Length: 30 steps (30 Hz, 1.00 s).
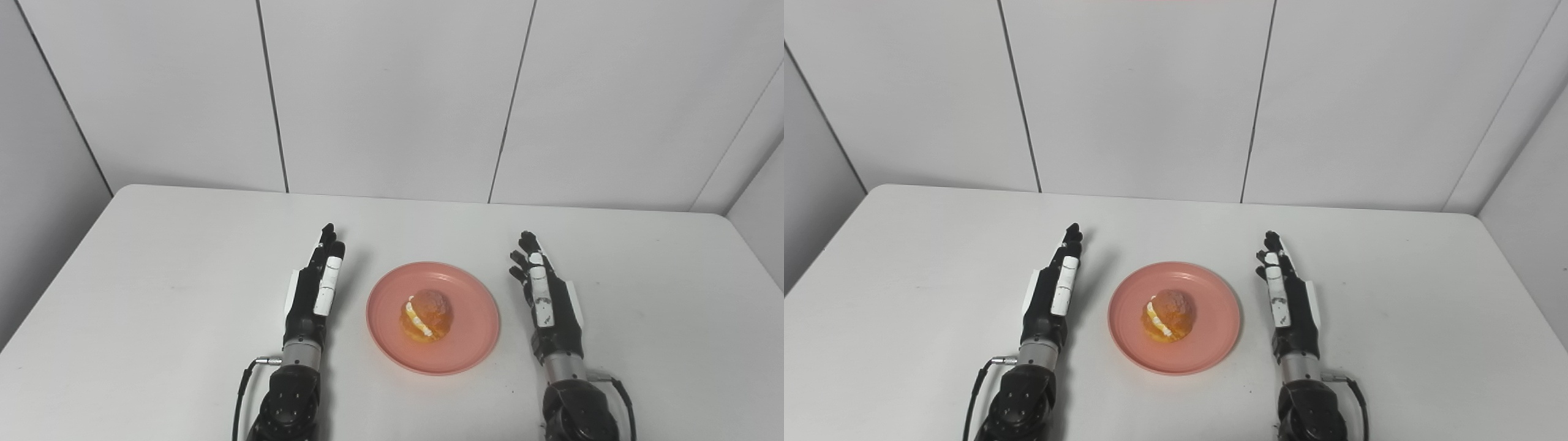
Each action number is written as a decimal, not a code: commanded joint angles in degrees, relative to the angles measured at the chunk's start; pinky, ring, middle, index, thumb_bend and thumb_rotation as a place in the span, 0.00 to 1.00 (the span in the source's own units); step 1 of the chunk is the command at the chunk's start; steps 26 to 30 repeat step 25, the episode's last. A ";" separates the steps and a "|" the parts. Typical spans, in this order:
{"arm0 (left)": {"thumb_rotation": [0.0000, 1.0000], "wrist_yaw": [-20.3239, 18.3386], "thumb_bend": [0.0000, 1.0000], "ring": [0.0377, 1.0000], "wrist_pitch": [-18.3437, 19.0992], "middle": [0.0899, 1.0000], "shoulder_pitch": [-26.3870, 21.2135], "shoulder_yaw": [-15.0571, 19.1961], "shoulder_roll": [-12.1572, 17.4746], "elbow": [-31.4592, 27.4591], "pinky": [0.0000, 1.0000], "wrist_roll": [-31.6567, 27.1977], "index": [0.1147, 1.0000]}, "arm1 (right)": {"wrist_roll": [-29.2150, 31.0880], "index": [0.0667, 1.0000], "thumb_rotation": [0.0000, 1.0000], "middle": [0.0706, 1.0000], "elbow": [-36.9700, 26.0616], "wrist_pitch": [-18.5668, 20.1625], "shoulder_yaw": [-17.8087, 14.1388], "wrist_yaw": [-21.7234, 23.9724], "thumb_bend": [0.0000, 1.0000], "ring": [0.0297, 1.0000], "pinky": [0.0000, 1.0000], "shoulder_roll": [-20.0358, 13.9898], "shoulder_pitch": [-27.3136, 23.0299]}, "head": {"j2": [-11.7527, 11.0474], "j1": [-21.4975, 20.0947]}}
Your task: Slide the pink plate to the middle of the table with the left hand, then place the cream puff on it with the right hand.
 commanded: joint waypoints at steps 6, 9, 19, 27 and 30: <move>1.00 -2.28 0.83 0.99 1.64 0.97 2.79 -0.01 -0.06 -6.17 1.00 -2.05 0.94 | 0.93 0.92 1.00 0.95 -3.53 1.18 1.05 1.26 0.85 0.92 0.92 0.83 4.29 | 0.06 -0.12; 1.00 -3.43 0.81 1.00 3.84 0.98 4.38 -0.10 -0.18 -9.74 1.00 -3.46 0.95 | 1.22 0.92 1.00 0.95 -6.81 2.48 1.26 0.73 0.84 0.92 0.93 1.84 5.85 | 0.50 0.05; 0.96 -10.33 0.86 1.00 11.60 1.00 13.70 1.22 3.67 -29.93 1.00 -12.91 1.00 | -0.80 0.95 1.00 1.00 -32.55 18.20 3.17 -0.64 0.71 0.97 0.98 3.97 16.95 | 2.16 -1.11; 0.95 -11.94 0.88 1.00 17.47 1.00 24.12 4.42 7.52 -39.27 1.00 -19.45 1.00 | 3.60 0.93 1.00 0.98 -47.09 23.75 3.14 1.39 0.71 0.95 0.95 2.39 27.99 | 3.44 -2.06; 0.95 -11.94 0.88 1.00 17.47 1.00 24.12 4.42 7.52 -39.27 1.00 -19.45 1.00 | 3.60 0.93 1.00 0.98 -47.09 23.75 3.14 1.39 0.71 0.95 0.95 2.39 27.99 | 3.44 -2.06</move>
